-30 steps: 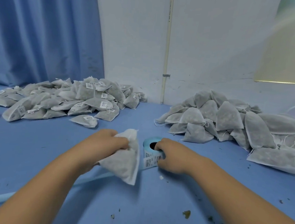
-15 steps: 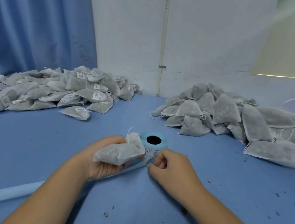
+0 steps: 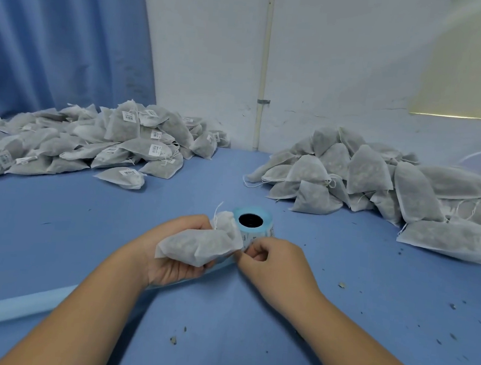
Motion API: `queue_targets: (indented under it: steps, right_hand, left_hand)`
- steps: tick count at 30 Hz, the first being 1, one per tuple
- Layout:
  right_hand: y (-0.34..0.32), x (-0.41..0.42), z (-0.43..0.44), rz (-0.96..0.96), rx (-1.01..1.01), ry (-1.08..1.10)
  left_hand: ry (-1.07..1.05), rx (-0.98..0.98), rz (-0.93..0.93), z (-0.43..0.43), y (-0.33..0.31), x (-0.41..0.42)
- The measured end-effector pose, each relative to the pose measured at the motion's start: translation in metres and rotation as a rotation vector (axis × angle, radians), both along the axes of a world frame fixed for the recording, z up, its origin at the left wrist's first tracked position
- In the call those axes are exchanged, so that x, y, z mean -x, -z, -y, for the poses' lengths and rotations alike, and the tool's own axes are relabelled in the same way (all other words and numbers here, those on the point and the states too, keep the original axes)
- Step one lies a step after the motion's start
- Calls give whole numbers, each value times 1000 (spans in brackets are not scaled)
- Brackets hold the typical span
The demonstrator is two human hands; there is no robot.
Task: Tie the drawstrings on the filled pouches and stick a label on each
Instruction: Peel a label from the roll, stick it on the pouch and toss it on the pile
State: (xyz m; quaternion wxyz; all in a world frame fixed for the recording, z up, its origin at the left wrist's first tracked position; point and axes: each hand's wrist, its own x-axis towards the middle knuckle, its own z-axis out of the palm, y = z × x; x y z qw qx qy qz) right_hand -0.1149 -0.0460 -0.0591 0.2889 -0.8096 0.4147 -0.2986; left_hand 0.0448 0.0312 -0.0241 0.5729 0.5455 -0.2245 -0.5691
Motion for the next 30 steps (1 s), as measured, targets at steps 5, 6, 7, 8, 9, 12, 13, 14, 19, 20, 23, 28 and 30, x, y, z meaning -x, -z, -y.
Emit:
queue_targets:
  steps: [5, 6, 7, 8, 9, 12, 13, 14, 19, 20, 23, 28, 30]
  right_hand:
    - [-2, 0, -2, 23, 6, 0]
    - [-3, -1, -3, 19, 8, -3]
    - [-4, -1, -3, 13, 11, -5]
    - [-4, -1, -4, 10, 14, -4]
    - [-4, -1, -4, 10, 17, -2]
    - [-3, 0, -4, 13, 23, -6]
    - [-2, 0, -5, 12, 21, -11]
    - [-2, 1, -5, 13, 16, -15]
    - [-2, 6, -4, 6, 16, -14]
    - [-2, 6, -3, 10, 14, -21]
    - [-2, 9, -3, 16, 25, -62]
    - [-9, 22, 5, 13, -71, -121]
    - [-11, 27, 8, -32, -88, -168]
  left_hand:
    - [15, 3, 0, 0, -3, 2]
    - [14, 6, 0, 0, -2, 1]
    - [11, 14, -1, 0, -1, -1]
    - [8, 23, 0, 1, 1, -2]
    - [8, 31, 6, 1, 2, -3]
    - [16, 18, 24, 1, 2, -3]
    - [22, 10, 22, 1, 0, -1]
    - [28, 9, 22, 0, -2, 0]
    - [58, 36, 60, -6, -5, 0]
    - [65, 29, 71, -6, -5, -1]
    - [82, -22, 100, -5, 0, -6]
    - [89, -85, 85, 0, 10, -12]
    - [105, -83, 29, 1, 12, -15]
